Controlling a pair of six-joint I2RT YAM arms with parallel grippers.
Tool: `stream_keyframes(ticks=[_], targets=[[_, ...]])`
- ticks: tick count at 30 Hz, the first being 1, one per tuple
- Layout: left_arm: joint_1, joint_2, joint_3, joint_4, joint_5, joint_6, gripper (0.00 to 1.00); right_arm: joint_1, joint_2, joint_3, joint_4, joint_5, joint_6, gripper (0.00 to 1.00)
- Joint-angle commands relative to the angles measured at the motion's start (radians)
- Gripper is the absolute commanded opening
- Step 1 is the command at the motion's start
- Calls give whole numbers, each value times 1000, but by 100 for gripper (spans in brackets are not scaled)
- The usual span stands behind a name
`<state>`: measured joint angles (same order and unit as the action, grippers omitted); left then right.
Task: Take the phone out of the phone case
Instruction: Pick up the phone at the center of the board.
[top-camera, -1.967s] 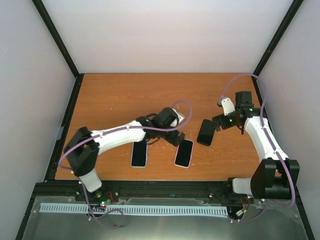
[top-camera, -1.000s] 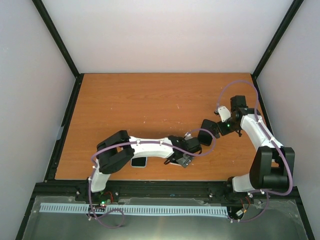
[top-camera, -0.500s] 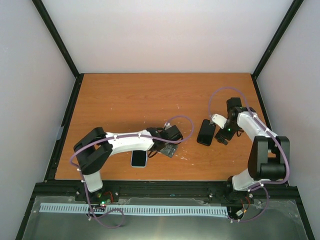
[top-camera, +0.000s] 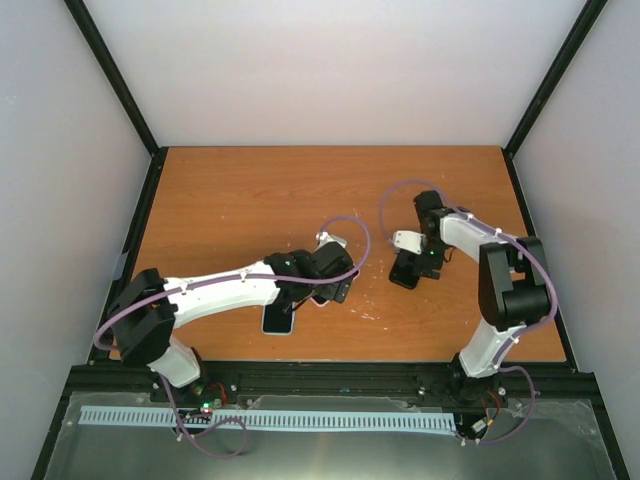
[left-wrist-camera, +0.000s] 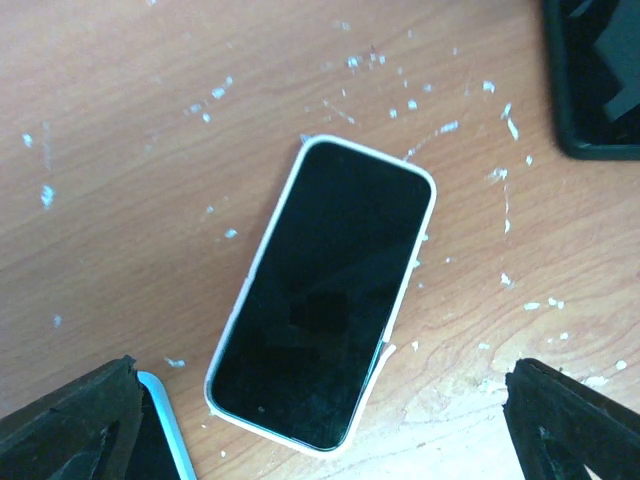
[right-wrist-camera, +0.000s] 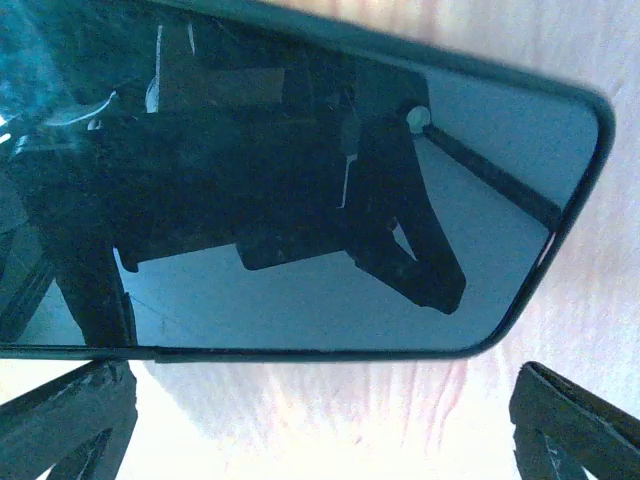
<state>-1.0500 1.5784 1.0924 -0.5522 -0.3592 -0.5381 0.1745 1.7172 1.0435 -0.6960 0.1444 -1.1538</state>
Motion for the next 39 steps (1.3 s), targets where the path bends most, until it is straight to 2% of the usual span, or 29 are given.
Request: stream_keyframes(ticks=[1, 4, 8, 13, 17, 23, 26, 33, 39], targets=[[-2, -80, -4, 12, -56, -30, 100, 62, 85, 114, 38, -34, 57, 100], [-1, -116, -19, 26, -69, -30, 100, 98, 175, 228, 15, -74, 102, 100], [4, -118, -21, 30, -75, -26, 100, 82, 293, 480, -140, -199, 169, 100], [5, -105, -35, 35, -71, -54, 100, 29, 401, 709, -330, -306, 152, 100], [5, -129, -59, 64, -43, -42, 100, -18, 499, 917, -583, -487, 7, 100], [5, -168, -93, 76, -10, -55, 100, 10, 624, 1098, -682, -448, -144, 99], [4, -179, -107, 81, 2, -62, 100, 24, 682, 1185, -713, -427, -184, 100], [5, -169, -114, 80, 18, -89, 99, 42, 754, 1213, -694, -397, -208, 100], [5, -166, -114, 84, 18, -89, 99, 48, 790, 1218, -811, -384, -178, 100]])
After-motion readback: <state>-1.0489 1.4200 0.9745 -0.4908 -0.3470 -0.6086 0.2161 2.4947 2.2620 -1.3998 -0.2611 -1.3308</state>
